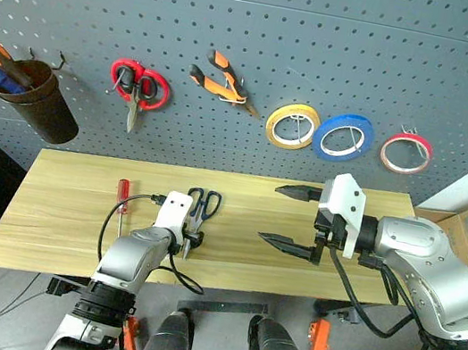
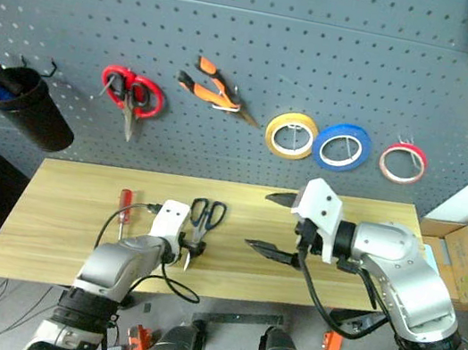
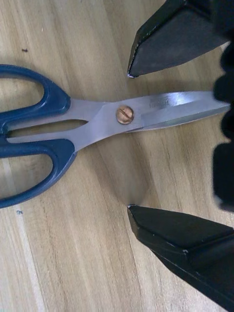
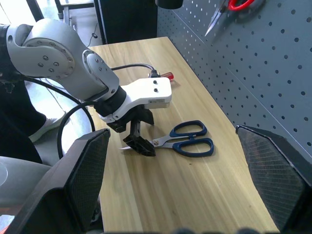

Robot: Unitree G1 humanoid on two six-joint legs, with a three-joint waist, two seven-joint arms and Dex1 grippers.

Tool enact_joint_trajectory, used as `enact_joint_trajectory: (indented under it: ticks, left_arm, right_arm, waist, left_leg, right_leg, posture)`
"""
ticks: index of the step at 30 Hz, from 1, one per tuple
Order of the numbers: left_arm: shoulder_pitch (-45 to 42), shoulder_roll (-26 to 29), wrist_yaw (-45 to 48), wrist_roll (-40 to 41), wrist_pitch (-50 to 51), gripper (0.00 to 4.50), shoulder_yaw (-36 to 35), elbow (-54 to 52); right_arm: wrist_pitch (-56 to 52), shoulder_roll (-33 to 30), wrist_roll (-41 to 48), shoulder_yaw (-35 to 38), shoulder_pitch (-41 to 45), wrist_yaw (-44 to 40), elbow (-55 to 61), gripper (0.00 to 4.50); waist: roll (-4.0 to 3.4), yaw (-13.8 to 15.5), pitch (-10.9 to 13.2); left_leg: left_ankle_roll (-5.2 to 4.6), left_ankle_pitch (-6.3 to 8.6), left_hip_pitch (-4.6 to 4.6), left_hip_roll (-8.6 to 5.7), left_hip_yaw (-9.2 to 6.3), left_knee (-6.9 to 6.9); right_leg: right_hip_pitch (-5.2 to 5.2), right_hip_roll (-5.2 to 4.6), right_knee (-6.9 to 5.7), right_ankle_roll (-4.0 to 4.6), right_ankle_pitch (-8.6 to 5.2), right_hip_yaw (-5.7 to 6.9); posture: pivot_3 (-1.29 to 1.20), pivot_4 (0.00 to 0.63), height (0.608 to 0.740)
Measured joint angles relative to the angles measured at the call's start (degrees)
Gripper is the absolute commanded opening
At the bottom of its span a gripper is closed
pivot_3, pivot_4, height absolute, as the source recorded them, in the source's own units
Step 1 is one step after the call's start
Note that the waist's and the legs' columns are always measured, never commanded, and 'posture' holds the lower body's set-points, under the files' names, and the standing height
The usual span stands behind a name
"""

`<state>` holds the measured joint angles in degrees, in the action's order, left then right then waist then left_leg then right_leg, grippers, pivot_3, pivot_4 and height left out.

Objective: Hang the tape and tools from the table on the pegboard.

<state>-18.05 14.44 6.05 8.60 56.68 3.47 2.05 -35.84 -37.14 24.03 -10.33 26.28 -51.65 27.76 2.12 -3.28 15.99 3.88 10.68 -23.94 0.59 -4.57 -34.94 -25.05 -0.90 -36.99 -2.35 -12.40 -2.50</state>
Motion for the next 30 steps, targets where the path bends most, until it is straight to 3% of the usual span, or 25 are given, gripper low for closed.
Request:
enact_joint_trajectory:
  ticks: [1,4,14,30]
  left_arm:
    - [-0.09,0.0,0.18,-0.05,0.18,4.5,0.01,0.0]
    - [-0.16,0.05,0.64,-0.5,0.33,3.9,-0.03,-0.01]
    - [-0.34,-0.13,1.15,-1.05,0.27,0.58,-0.41,0.01]
    - [-0.66,-1.0,0.92,-1.92,-1.58,0.49,-0.78,0.58]
  right_arm:
    - [0.0,0.0,0.0,0.0,0.0,0.05,0.0,4.47]
    - [0.0,0.0,0.01,0.0,0.0,0.28,0.0,4.5]
    - [-0.06,-0.02,0.01,0.01,0.01,0.5,0.0,4.5]
    - [0.18,0.03,-0.09,0.03,1.22,0.47,-0.61,4.5]
  waist:
    - [0.0,0.0,0.01]
    - [0.0,-0.01,0.1]
    - [0.0,-0.01,0.24]
    - [0.01,0.02,0.28]
  left_leg:
    - [0.0,0.0,0.0,0.0,0.0,0.0]
    - [0.0,0.0,0.0,0.0,0.01,0.0]
    - [0.0,0.0,-0.03,0.0,0.01,0.0]
    - [0.0,0.0,-0.09,0.0,0.0,0.0]
  right_leg:
    - [0.0,0.0,0.0,0.0,0.0,0.0]
    - [0.0,0.0,0.0,0.01,-0.01,-0.01]
    - [-0.01,-0.01,0.05,0.01,-0.01,-0.01]
    - [-0.05,-0.01,0.07,0.05,-0.04,0.01]
  posture:
    - [-0.08,0.319,0.74]
    - [-0.09,0.318,0.74]
    - [-0.09,0.318,0.74]
    - [-0.06,0.3,0.74]
